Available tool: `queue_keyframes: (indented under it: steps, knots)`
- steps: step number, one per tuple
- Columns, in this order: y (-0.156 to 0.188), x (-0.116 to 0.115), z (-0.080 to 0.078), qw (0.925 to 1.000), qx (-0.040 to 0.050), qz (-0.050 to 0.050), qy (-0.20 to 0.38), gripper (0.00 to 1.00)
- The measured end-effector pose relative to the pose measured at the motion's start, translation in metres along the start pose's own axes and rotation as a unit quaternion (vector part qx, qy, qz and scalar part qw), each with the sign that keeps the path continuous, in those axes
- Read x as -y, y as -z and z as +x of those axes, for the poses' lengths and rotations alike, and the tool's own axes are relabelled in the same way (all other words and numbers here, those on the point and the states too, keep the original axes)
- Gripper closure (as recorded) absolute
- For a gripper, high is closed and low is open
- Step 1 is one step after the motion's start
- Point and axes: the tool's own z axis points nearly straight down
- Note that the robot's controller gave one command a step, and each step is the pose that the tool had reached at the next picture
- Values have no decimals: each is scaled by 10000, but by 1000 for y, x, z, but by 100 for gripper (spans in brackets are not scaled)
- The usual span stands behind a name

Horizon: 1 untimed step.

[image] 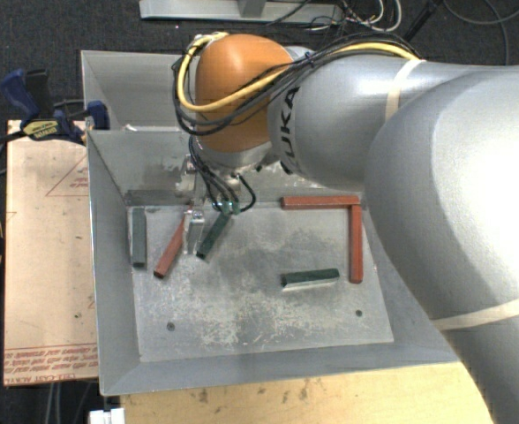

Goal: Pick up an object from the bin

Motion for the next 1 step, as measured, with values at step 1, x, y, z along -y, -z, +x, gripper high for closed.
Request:
queue_keyframes:
  steps: [1]
  knots:
    - [5, 1, -2, 10000, 40, -6, -12, 0]
